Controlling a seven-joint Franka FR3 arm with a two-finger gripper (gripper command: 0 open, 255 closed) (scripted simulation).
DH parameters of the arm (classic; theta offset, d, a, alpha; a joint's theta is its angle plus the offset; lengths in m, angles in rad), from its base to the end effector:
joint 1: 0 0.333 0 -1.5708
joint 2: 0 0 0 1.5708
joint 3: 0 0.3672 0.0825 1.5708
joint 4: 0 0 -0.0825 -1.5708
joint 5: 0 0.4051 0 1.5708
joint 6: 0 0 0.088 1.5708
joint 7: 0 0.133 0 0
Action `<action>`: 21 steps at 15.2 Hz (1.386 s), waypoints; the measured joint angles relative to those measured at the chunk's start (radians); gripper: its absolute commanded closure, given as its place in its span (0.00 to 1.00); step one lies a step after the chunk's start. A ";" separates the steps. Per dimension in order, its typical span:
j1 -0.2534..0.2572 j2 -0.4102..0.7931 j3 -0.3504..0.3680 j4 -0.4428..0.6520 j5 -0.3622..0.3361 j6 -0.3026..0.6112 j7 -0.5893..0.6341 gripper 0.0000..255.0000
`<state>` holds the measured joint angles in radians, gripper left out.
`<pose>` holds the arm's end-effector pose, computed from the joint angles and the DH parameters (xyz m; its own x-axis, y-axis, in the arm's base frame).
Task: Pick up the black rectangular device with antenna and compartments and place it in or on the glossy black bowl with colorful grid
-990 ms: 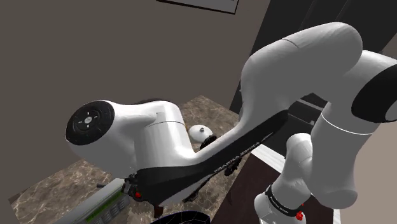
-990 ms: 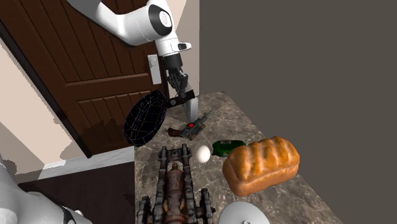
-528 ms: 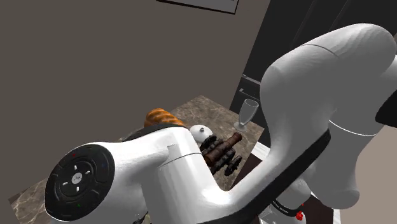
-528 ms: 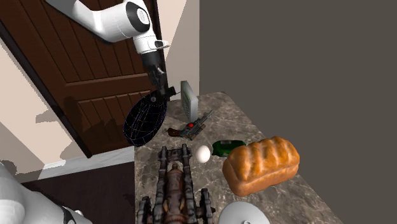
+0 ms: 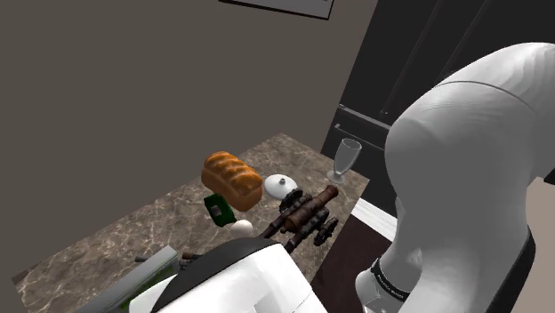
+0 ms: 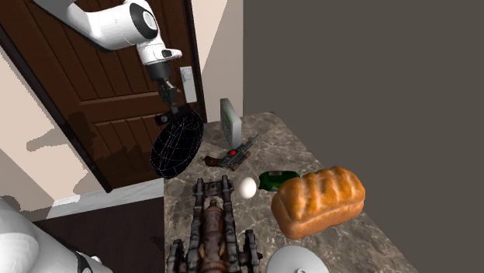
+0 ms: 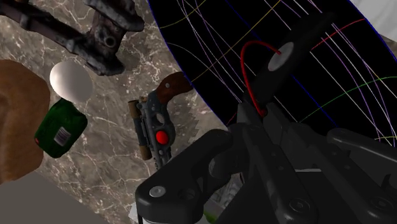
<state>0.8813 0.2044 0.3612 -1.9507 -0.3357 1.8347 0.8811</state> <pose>0.2277 0.5381 0.3770 0.8785 0.4764 -0.0350 0.4542 -0.8103 0.3704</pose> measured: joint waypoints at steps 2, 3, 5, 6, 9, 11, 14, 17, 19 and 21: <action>0.005 0.016 0.001 -0.004 -0.006 0.015 0.014 1.00; 0.007 0.023 0.001 -0.007 -0.009 0.024 0.020 1.00; 0.008 0.035 0.000 -0.021 -0.016 0.047 0.030 1.00; 0.007 0.041 -0.002 -0.026 -0.019 0.057 0.034 1.00; 0.009 0.064 -0.005 -0.040 -0.032 0.090 0.048 1.00; 0.010 0.080 -0.008 -0.044 -0.040 0.108 0.057 1.00; 0.011 0.096 -0.011 -0.056 -0.050 0.133 0.068 1.00; 0.011 0.098 -0.011 -0.058 -0.051 0.136 0.069 1.00; 0.011 0.098 -0.011 -0.058 -0.051 0.137 0.070 1.00; 0.012 0.098 -0.011 -0.058 -0.051 0.137 0.070 0.00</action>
<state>0.8928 0.3027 0.3498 -2.0088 -0.3869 1.9715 0.9507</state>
